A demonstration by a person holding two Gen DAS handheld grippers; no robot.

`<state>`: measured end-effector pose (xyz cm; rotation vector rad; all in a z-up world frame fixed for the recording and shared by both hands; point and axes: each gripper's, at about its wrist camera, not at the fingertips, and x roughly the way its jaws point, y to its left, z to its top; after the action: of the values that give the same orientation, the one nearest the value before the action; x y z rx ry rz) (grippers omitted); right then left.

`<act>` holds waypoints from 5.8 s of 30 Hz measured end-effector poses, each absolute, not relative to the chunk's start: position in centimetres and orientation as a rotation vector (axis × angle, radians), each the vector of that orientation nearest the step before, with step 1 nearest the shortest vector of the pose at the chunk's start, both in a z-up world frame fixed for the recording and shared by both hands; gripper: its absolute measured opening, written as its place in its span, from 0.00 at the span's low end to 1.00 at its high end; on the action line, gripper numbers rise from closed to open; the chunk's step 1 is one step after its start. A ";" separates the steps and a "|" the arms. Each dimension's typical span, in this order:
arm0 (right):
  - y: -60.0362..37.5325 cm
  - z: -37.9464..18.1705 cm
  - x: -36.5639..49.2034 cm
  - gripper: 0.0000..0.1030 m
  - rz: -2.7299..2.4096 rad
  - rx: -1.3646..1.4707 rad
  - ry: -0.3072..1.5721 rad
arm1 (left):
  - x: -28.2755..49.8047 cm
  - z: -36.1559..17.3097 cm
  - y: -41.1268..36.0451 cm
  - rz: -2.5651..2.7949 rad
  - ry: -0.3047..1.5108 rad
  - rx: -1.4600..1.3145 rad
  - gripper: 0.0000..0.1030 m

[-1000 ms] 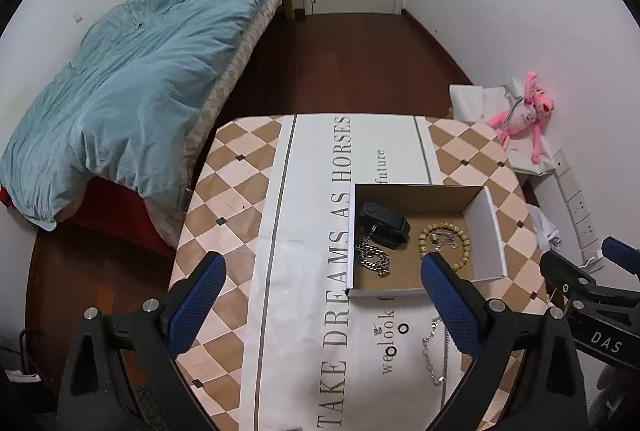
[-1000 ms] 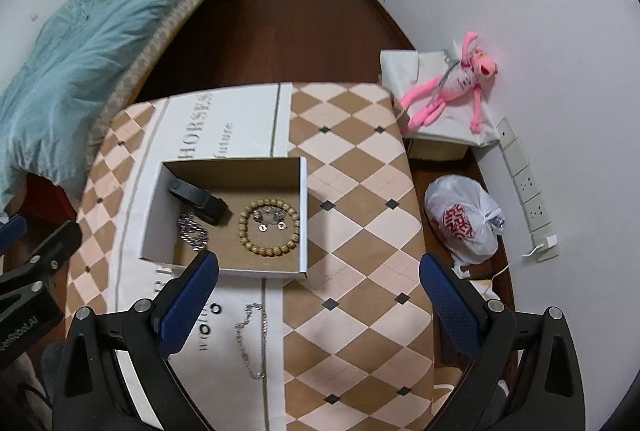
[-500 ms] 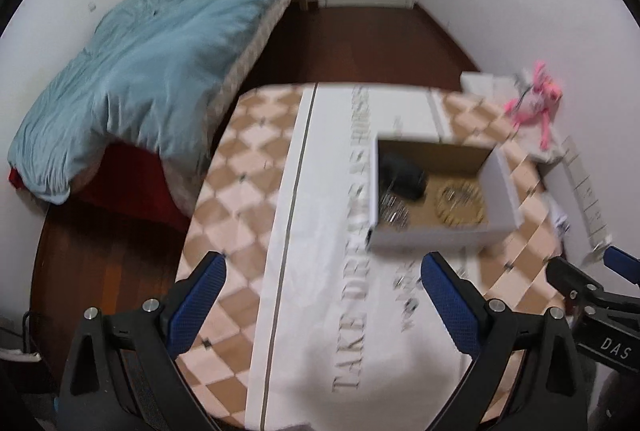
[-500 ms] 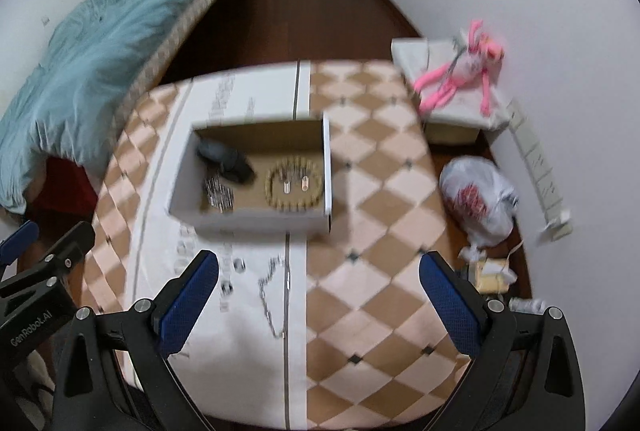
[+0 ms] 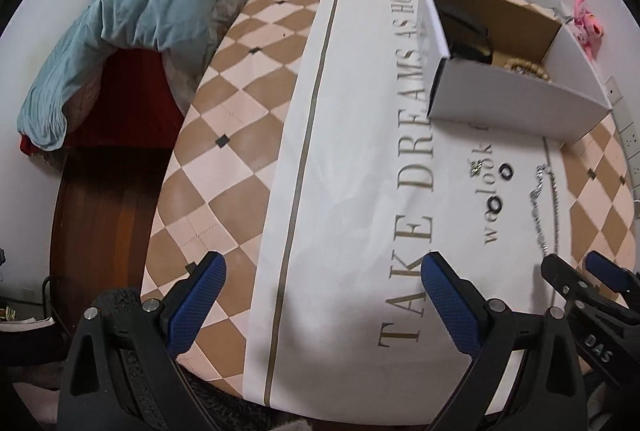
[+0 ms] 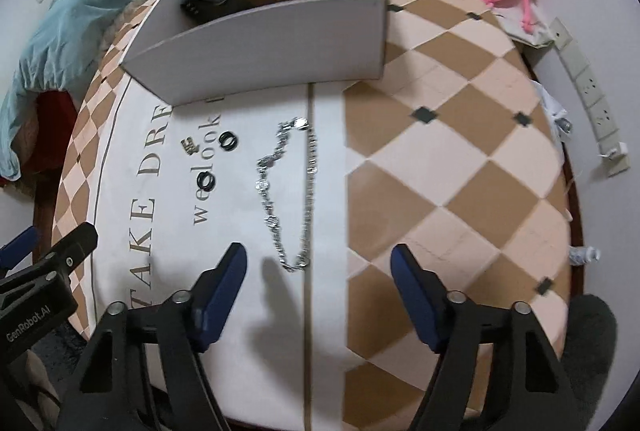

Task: Organize jewelry
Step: 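Grasp the small black ring with the left tool while the right reaches the silver necklace, then close the right tool on the long silver necklace chain, then carry the black ring and silver necklace over the cardboard box with both tools, then open the left tool dropping the black ring while the right releases the necklace into the box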

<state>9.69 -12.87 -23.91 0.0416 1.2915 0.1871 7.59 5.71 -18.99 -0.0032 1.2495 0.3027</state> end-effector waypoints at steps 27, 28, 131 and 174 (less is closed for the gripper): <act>-22.0 -21.5 10.9 0.00 0.089 0.205 1.216 | 13.2 -21.8 -2.1 0.024 1.302 -0.015 0.55; -22.1 -21.5 11.1 0.00 0.102 0.224 1.225 | 13.4 -22.0 -2.3 0.017 1.308 -0.008 0.49; -13.0 -8.6 25.0 0.07 0.420 0.122 1.129 | 21.6 -9.1 2.5 -0.170 1.151 -0.235 0.10; -14.8 -12.6 22.9 0.97 0.071 -0.091 1.147 | 18.9 -10.3 5.0 0.150 1.066 -0.072 0.95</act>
<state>22.88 -14.81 -12.64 -0.0911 1.1468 0.0707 18.87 5.02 -10.25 -0.0718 1.0655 0.1503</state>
